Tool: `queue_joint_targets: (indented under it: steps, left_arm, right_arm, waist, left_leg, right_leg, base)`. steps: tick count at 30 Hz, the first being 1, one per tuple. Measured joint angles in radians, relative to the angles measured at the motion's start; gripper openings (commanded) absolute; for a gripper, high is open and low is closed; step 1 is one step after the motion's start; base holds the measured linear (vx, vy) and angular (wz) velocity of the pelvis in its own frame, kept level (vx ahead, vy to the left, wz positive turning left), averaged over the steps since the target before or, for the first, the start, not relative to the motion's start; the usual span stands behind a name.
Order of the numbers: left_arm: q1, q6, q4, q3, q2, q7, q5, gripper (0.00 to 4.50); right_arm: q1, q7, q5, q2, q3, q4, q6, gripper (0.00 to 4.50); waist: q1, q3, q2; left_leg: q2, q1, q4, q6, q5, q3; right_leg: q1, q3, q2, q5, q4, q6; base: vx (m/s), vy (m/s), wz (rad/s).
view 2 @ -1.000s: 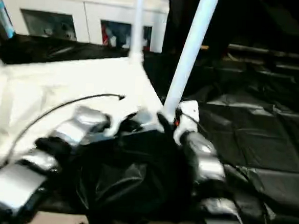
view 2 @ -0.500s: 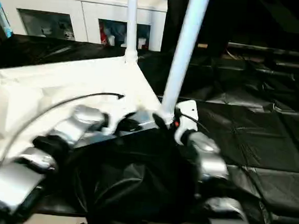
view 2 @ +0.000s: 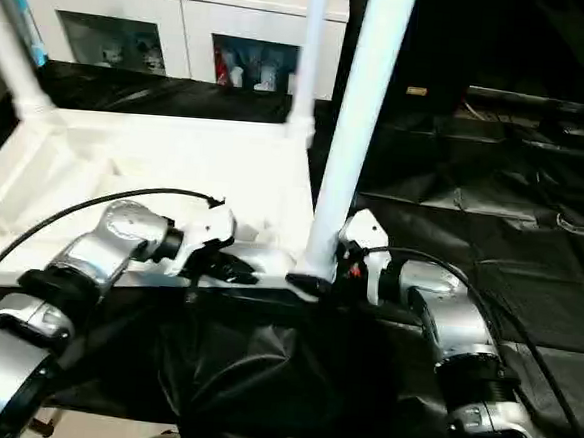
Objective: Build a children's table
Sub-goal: Rotate leg to tighten
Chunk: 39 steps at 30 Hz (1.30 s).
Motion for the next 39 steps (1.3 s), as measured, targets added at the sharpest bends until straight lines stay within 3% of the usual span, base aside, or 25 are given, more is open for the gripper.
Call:
queue_joint_targets:
  steps: [4, 14, 19, 26, 29, 30, 35, 39]
  left_arm:
    - [0.003, -0.002, -0.005, 0.000, 0.003, -0.015, 0.000, 0.00]
    - [0.006, 0.002, -0.006, 0.000, 0.000, -0.006, 0.002, 0.00]
    - [-0.028, 0.031, 0.056, 0.018, -0.052, 0.168, 0.028, 0.00]
    - [-0.105, 0.124, 0.169, 0.047, -0.188, 0.456, 0.044, 0.00]
    - [-0.122, 0.144, 0.192, 0.053, -0.228, 0.525, 0.044, 0.00]
    - [-0.122, 0.144, 0.193, 0.055, -0.230, 0.528, 0.044, 0.00]
    - [-0.125, 0.131, 0.202, 0.058, -0.227, 0.527, 0.052, 0.00]
    - [-0.114, 0.087, 0.190, 0.048, -0.185, 0.450, 0.057, 0.00]
  right_arm:
    - [0.001, 0.006, 0.006, -0.003, 0.001, -0.005, 0.017, 3.26]
    - [0.043, -0.039, 0.009, 0.018, -0.022, -0.036, 0.026, 2.78]
    - [0.047, -0.301, 0.003, 0.128, -0.104, 0.014, 0.004, 2.75]
    - [-0.040, -0.760, -0.017, 0.299, -0.226, 0.152, -0.036, 2.74]
    - [-0.077, -0.844, -0.047, 0.313, -0.228, 0.209, -0.076, 2.74]
    - [-0.080, -0.847, -0.050, 0.314, -0.228, 0.215, -0.084, 3.30]
    - [-0.080, -0.825, -0.071, 0.320, -0.228, 0.221, -0.102, 3.73]
    - [-0.068, -0.684, -0.071, 0.273, -0.195, 0.199, -0.093, 3.73]
  waist:
    - [0.002, 0.000, 0.000]
    - [0.005, 0.000, 0.000]
    - [-0.007, 0.000, 0.000]
    - [-0.024, -0.001, 0.001]
    - [-0.027, -0.002, 0.003]
    - [-0.027, -0.003, 0.004]
    - [-0.028, -0.003, 0.006]
    - [-0.032, -0.002, 0.007]
  left_leg:
    - [0.000, 0.000, 0.000, 0.000, 0.000, 0.000]
    - [0.000, 0.000, 0.000, 0.000, 0.000, 0.000]
    - [0.000, 0.003, 0.000, -0.001, 0.000, 0.000]
    - [-0.001, 0.005, 0.000, -0.002, 0.001, 0.000]
    - [-0.001, 0.005, 0.000, -0.002, 0.001, 0.000]
    - [-0.001, 0.005, 0.000, -0.002, 0.001, 0.000]
    - [-0.001, 0.005, -0.002, -0.002, 0.001, 0.000]
    - [-0.001, 0.005, -0.003, -0.002, 0.001, 0.000]
  right_leg:
    - [0.000, 0.000, 0.000, 0.000, 0.000, 0.000]
    - [0.000, 0.000, 0.000, 0.000, 0.000, 0.000]
    - [0.001, 0.001, 0.000, 0.002, 0.001, -0.002]
    - [0.003, 0.001, 0.000, 0.004, 0.000, -0.003]
    - [0.003, 0.002, 0.000, 0.004, -0.001, -0.003]
    - [0.003, 0.002, 0.000, 0.004, -0.001, -0.003]
    - [0.003, 0.001, 0.000, 0.005, -0.001, -0.002]
    - [0.002, 0.001, 0.000, 0.005, -0.001, -0.001]
  base:
    - [0.000, 0.000, 0.00]
    - [0.000, 0.000, 0.00]
    - [0.000, 0.000, 0.00]
    - [0.000, 0.000, 0.00]
    - [0.000, 0.000, 0.00]
    - [0.000, 0.000, 0.00]
    - [0.000, 0.000, 0.00]
    - [0.000, 0.000, 0.00]
